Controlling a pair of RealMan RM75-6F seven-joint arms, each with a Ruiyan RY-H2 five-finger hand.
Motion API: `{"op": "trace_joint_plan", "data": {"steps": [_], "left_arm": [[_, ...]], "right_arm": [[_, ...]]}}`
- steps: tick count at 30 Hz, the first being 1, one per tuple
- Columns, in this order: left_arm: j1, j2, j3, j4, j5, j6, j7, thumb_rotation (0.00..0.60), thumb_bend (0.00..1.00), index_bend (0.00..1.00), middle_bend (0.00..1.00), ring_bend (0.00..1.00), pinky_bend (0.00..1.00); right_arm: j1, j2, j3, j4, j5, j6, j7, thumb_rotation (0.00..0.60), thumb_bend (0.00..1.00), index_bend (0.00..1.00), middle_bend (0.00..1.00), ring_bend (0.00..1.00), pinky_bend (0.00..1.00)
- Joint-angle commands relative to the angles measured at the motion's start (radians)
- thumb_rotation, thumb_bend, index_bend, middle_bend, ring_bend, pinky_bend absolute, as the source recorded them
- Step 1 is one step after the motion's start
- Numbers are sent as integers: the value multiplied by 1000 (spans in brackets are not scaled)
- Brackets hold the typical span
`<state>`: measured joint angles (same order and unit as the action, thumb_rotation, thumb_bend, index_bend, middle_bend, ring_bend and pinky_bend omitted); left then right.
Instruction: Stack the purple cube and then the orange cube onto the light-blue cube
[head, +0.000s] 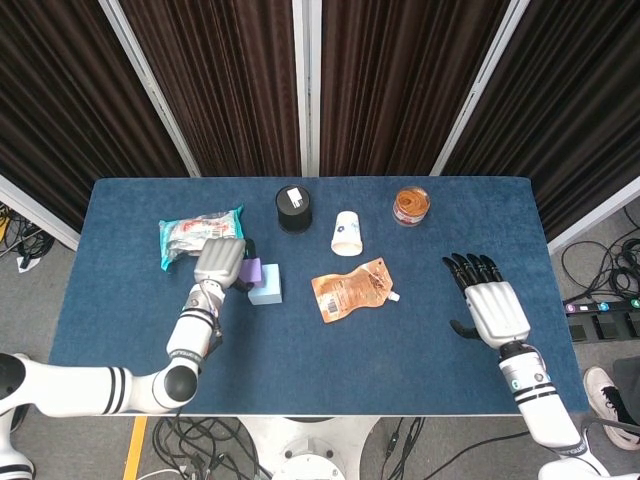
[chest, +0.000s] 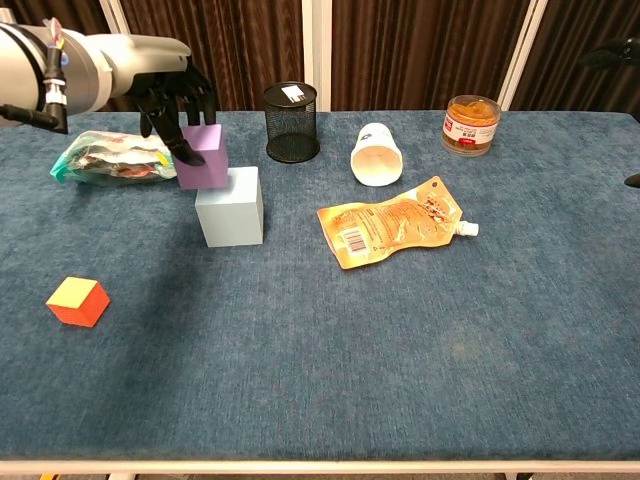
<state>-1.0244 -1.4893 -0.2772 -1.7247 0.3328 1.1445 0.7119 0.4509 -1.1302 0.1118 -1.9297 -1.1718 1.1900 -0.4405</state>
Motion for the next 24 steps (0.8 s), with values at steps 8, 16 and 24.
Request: {"op": "trace_joint_plan", "data": {"steps": [8, 16, 24], "left_arm": [[-15, -27, -3, 13, 17, -5, -3, 600, 310, 605, 642, 480, 580], [-25, -55, -3, 47, 18, -10, -1, 600, 310, 605, 642, 480, 580], [-21, -71, 6, 62, 24, -14, -5, 600, 310, 605, 642, 480, 580]], "right_arm": [[-5, 6, -4, 5, 0, -1, 12, 600, 125, 0, 52, 0, 0], [-7, 12, -2, 9, 0, -1, 23, 600, 125, 0, 52, 0, 0], [-5, 5, -5, 23, 8, -14, 32, 600, 125, 0, 52, 0, 0]]}}
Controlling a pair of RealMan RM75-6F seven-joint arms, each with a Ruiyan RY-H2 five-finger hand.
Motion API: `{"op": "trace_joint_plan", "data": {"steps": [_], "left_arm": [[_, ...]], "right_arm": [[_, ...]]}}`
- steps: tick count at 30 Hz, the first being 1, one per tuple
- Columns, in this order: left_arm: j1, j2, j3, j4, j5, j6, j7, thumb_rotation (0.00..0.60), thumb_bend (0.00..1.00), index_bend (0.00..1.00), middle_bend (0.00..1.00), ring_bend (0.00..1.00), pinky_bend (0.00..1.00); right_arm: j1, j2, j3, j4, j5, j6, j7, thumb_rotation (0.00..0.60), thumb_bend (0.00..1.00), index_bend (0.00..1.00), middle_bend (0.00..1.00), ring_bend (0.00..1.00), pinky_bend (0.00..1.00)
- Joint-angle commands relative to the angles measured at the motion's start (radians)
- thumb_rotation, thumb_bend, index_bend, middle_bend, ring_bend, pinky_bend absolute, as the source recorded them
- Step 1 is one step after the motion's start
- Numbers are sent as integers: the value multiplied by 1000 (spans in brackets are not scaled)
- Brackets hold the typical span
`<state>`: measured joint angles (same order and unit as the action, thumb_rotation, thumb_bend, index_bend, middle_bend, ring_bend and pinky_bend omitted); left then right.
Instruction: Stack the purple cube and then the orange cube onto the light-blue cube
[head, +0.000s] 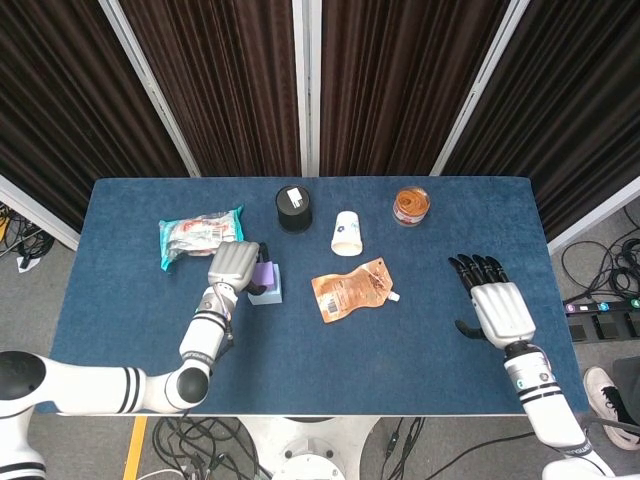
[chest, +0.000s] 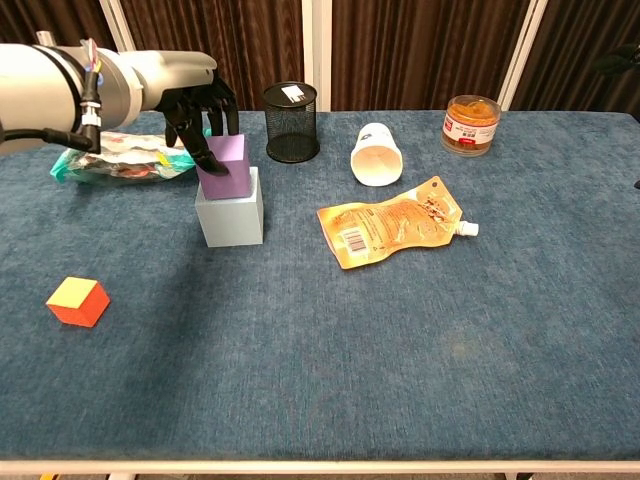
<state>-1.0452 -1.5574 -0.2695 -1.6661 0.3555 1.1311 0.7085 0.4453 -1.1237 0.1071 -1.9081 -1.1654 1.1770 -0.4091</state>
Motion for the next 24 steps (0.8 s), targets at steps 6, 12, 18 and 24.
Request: {"op": "trace_joint_plan", "data": {"steps": [6, 12, 18, 24], "left_arm": [[2, -11, -4, 12, 13, -1, -10, 600, 310, 604, 642, 480, 580], [17, 3, 5, 11, 31, -39, -36, 600, 248, 436, 613, 476, 577], [26, 38, -1, -18, 52, -54, -57, 600, 164, 321, 521, 457, 562], [29, 102, 2, -112, 41, -15, -29, 600, 146, 299, 469, 437, 544]], "right_arm": [[1, -2, 0, 4, 6, -2, -2, 600, 125, 0, 52, 0, 0], [2, -1, 0, 3, 9, -3, -4, 600, 125, 0, 52, 0, 0], [0, 2, 0, -2, 7, 1, -6, 600, 124, 0, 52, 0, 0], [-23, 7, -10, -31, -23, 30, 21, 600, 125, 0, 52, 0, 0]]}}
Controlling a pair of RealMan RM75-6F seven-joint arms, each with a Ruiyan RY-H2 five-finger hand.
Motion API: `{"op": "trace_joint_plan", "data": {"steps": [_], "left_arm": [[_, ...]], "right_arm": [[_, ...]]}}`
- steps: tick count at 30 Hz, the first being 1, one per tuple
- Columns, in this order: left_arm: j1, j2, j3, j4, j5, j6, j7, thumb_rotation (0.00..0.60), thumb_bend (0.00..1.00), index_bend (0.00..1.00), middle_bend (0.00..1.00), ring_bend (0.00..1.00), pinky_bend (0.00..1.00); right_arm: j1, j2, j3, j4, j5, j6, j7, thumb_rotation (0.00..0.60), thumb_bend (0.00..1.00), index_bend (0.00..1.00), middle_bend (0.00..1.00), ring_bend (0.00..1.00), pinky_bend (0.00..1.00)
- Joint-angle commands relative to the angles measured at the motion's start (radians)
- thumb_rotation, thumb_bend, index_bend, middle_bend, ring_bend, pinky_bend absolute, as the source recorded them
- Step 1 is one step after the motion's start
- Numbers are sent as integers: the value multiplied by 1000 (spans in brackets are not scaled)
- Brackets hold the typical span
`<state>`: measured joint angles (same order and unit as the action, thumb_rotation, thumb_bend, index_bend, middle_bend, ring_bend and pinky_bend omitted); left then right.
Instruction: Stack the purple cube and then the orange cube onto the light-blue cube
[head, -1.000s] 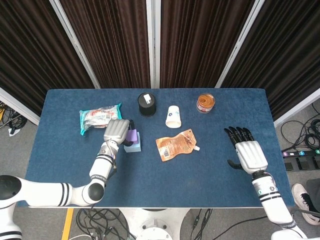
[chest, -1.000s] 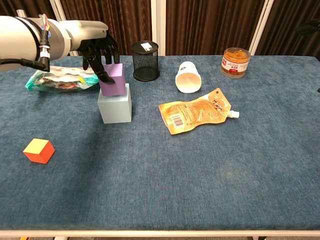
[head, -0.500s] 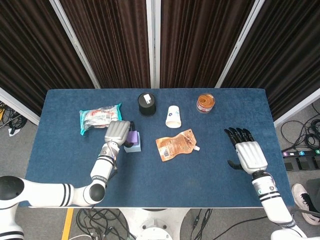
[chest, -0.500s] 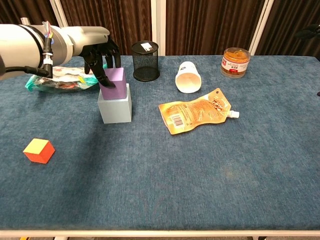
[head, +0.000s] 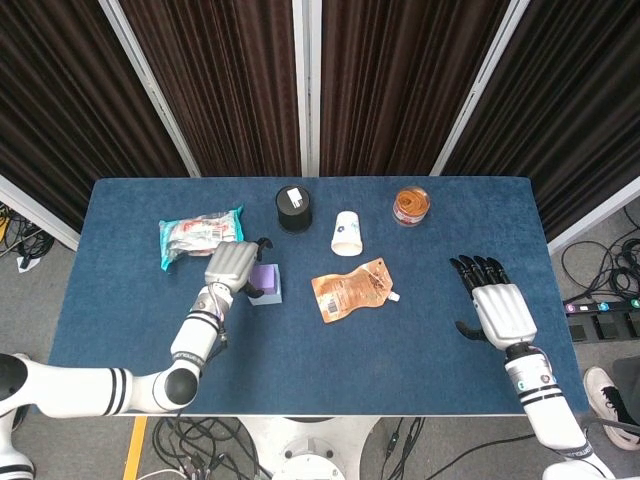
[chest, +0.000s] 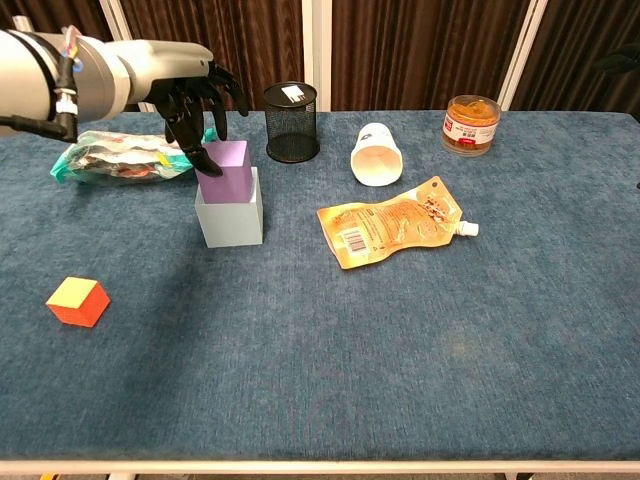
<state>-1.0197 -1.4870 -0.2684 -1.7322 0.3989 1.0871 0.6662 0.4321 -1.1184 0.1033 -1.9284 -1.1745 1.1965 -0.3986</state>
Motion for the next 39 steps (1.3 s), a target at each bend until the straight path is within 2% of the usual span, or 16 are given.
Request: {"op": "trace_joint_plan", "data": {"steps": [1, 4, 9, 13, 17, 23, 32, 39], "left_arm": [[8, 39, 1, -59, 2, 43, 14, 600, 146, 299, 464, 432, 538], [27, 69, 6, -108, 20, 97, 13, 600, 145, 299, 454, 412, 509], [118, 149, 55, -212, 83, 256, 1, 600, 146, 299, 454, 408, 505], [215, 225, 127, -301, 131, 356, -13, 600, 147, 338, 455, 408, 514], [295, 243, 208, -319, 245, 412, -40, 600, 147, 404, 475, 417, 531], [386, 229, 323, -252, 452, 381, -117, 600, 148, 428, 494, 430, 549], [443, 223, 383, -164, 613, 339, -110, 600, 148, 428, 492, 403, 511], [491, 162, 446, -37, 771, 299, -114, 600, 148, 430, 491, 400, 502]], "right_arm": [[-15, 2, -10, -17, -25, 17, 18, 600, 125, 0, 52, 0, 0], [-39, 6, -22, -46, -76, 47, 53, 600, 125, 0, 51, 0, 0], [-92, -2, -56, -72, -211, 132, 97, 600, 125, 0, 54, 0, 0], [-129, -12, -91, -74, -283, 167, 116, 600, 125, 0, 56, 0, 0], [-154, -25, -98, -65, -323, 204, 113, 600, 124, 0, 56, 0, 0], [-178, -28, -94, -58, -388, 251, 125, 600, 124, 0, 55, 0, 0], [-198, -5, -91, -57, -418, 262, 174, 600, 125, 0, 55, 0, 0], [-201, -2, -92, -56, -417, 239, 178, 600, 124, 0, 55, 0, 0]]}}
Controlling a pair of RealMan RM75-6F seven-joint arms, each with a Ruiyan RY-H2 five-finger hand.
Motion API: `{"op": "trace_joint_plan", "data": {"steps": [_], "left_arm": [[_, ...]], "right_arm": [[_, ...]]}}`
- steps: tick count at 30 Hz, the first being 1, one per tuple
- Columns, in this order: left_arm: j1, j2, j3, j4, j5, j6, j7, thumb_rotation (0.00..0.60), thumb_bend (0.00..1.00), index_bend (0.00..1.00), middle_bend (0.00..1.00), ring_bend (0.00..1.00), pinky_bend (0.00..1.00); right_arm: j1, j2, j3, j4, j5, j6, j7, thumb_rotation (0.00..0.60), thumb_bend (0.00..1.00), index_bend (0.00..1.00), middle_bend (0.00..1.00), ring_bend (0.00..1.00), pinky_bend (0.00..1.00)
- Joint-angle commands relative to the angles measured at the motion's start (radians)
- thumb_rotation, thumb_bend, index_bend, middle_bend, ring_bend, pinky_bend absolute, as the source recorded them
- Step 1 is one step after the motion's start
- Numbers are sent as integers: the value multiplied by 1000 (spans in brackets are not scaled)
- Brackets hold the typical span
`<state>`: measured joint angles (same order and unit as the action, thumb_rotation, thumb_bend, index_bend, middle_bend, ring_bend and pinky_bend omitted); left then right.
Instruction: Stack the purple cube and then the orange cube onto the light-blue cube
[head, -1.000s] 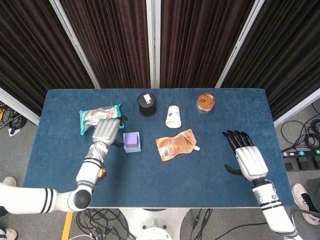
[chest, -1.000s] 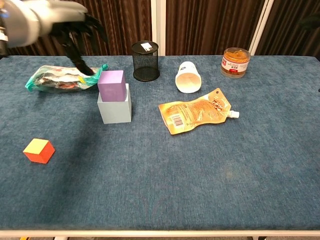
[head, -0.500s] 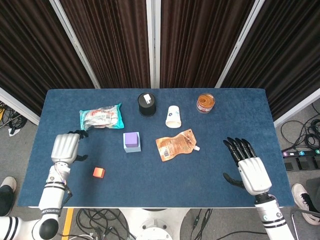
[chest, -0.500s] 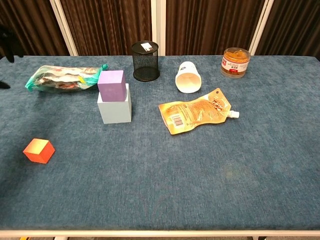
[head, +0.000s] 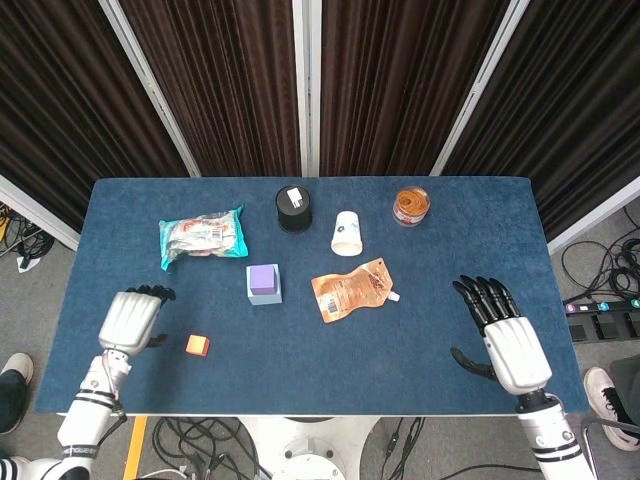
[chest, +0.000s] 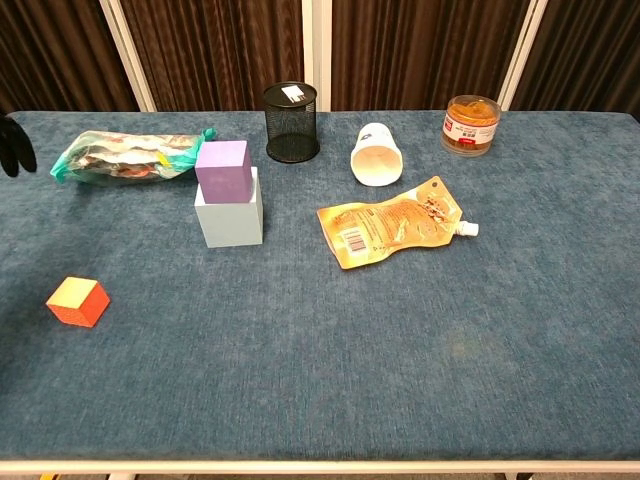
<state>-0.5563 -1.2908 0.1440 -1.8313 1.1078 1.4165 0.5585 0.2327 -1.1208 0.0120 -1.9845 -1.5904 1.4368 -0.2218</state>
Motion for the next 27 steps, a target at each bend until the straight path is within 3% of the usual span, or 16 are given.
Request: {"op": "trace_joint_plan", "data": {"steps": [1, 9, 20, 27], "left_arm": [[31, -40, 40, 77, 79, -39, -9, 600, 148, 431, 491, 399, 502], [48, -81, 75, 184, 218, -133, -73, 600, 148, 449, 491, 400, 500], [52, -126, 25, 236, 240, -218, -81, 600, 148, 456, 492, 400, 500], [46, -142, -28, 251, 187, -275, -78, 600, 153, 456, 493, 399, 500]], "right_arm": [[-2, 1, 1, 1, -2, -2, 3, 600, 124, 0, 55, 0, 0], [-1, 1, 8, 4, 8, -24, 8, 600, 124, 0, 55, 0, 0], [-1, 1, 19, 1, 21, -42, 5, 600, 124, 0, 57, 0, 0], [-3, 4, 21, -1, 19, -48, 7, 600, 125, 0, 58, 0, 0]]}}
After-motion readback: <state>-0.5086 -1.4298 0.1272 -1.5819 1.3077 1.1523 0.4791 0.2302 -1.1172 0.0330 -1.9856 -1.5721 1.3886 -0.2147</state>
